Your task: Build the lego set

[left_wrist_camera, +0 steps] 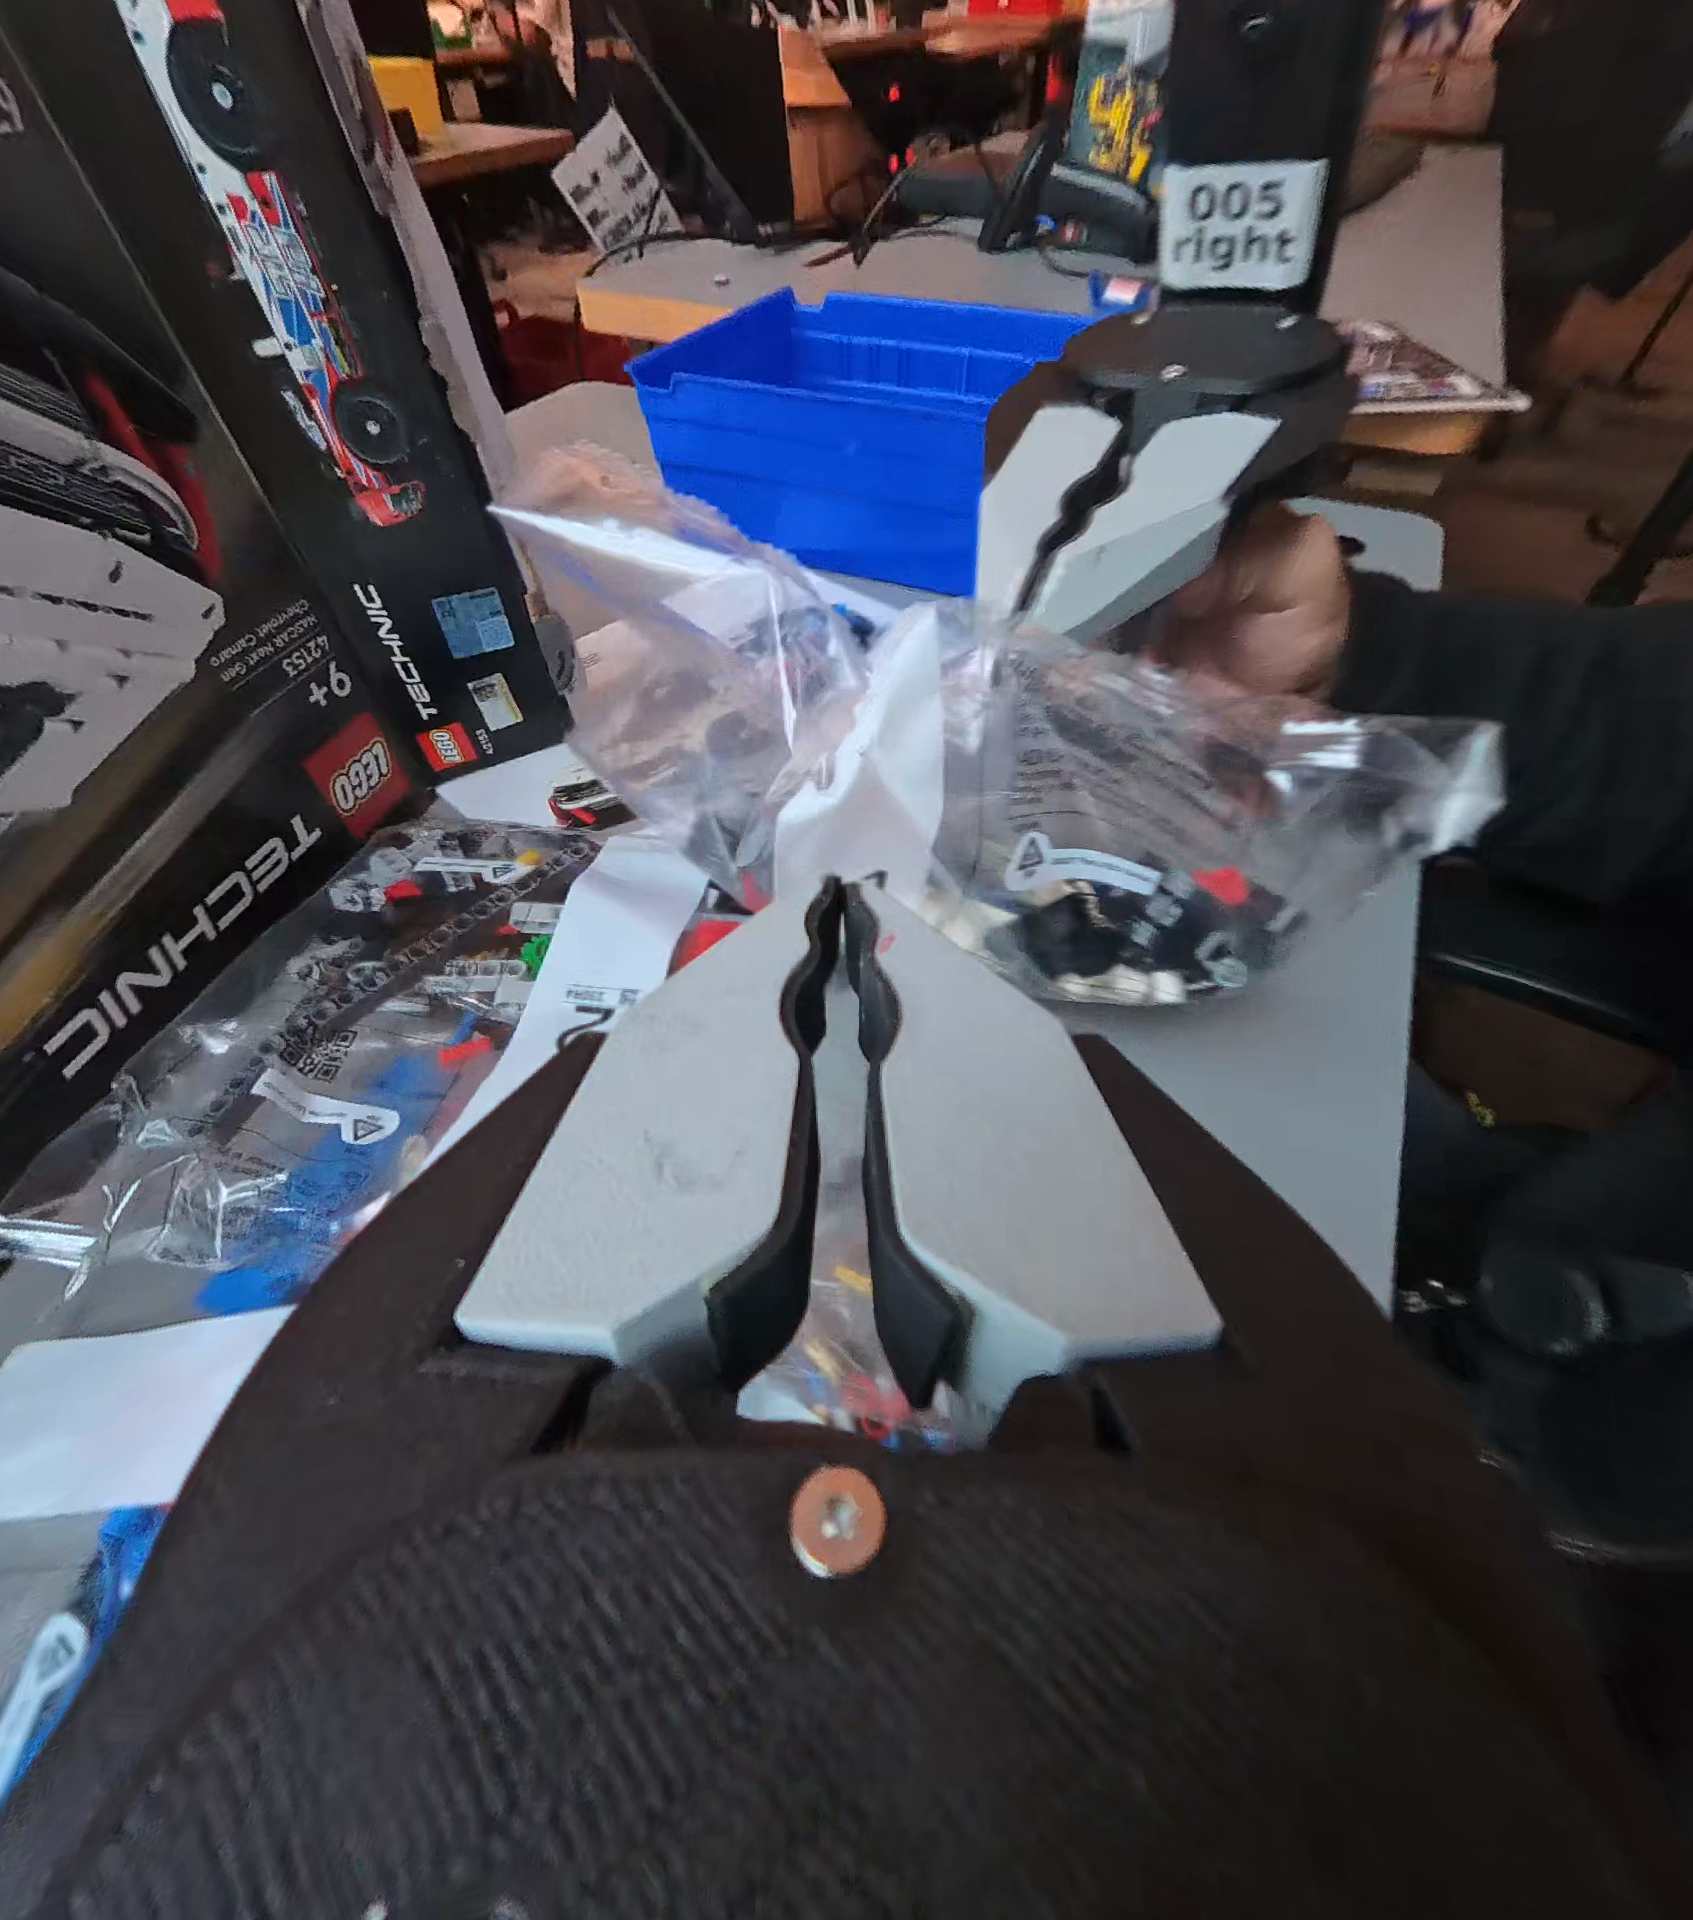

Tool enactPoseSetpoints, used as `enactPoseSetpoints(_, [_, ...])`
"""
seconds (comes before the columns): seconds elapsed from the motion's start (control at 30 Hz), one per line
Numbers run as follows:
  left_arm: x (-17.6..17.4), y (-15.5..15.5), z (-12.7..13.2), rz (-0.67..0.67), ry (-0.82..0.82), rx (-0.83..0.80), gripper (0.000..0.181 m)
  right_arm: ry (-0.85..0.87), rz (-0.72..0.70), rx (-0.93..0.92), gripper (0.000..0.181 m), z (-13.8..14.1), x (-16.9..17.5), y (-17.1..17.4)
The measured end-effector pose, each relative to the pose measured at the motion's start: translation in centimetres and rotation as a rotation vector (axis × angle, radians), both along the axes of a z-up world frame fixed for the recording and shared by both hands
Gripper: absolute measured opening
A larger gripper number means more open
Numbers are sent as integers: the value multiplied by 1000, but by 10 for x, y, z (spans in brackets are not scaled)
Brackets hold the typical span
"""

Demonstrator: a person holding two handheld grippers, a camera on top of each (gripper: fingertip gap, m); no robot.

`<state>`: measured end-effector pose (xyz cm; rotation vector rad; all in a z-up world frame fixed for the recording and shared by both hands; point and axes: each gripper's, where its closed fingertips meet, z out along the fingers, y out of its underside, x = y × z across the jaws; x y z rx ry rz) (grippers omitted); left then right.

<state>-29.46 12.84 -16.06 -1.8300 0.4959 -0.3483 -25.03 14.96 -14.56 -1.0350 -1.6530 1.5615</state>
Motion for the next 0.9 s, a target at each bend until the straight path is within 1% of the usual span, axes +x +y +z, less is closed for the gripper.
enactPoseSetpoints(0.03, [-1,5,0,5,17,-4,0,10,-4,13,0,0,1,1])
enactPoseSetpoints(0.1, [8,8,4,-39,16,27,0,14,15,5,0,0,5,2])
enactPoseSetpoints(0.2, [26,4,16,-123,35,90,0,18,36,-67,0,2,7,4])
enactPoseSetpoints(0.23, [30,4,20,-130,56,118,0,33,46,-77,0,3,8,3])
enactPoseSetpoints(0.27, [27,8,24,-98,89,136,0,38,64,-71,0,3,9,-1])
enactPoseSetpoints(0.33, [29,10,29,-97,153,166,0,25,74,-46,0,1,9,-5])
enactPoseSetpoints(0.4, [35,11,25,-124,194,158,0,22,81,-40,0,3,9,-9])
enactPoseSetpoints(0.47, [46,7,8,-222,218,60,0,17,61,-13,1,2,8,-10])
enactPoseSetpoints(0.5, [47,7,3,-234,223,30,0,13,45,1,3,2,7,-11])
enactPoseSetpoints(0.53, [46,9,3,-230,225,29,0,8,20,24,3,1,7,-11])
enactPoseSetpoints(0.57, [39,13,3,-192,231,27,0,8,-28,60,0,1,6,-8])
enactPoseSetpoints(0.6, [27,18,5,-118,231,11,0,13,-113,111,0,2,5,-1])
enactPoseSetpoints(0.63, [15,21,8,-55,199,-9,0,20,-195,165,0,3,5,5])
enactPoseSetpoints(0.67, [12,17,15,-49,122,-28,0,30,-248,213,0,6,6,6])
enactPoseSetpoints(0.7, [19,8,23,-104,2,-58,0,40,-280,251,0,8,6,2])
enactPoseSetpoints(0.77, [43,-13,38,-273,-242,-172,0,48,-309,300,1,10,3,-9])
enactPoseSetpoints(0.8, [44,-13,36,-277,-277,-237,0,49,-325,314,1,11,2,-13])
enactPoseSetpoints(0.87, [43,-12,23,-273,-219,-335,8,36,-361,329,6,11,0,-15])
enactPoseSetpoints(0.9, [45,-12,19,-275,-191,-365,12,33,-376,326,5,12,-1,-15])
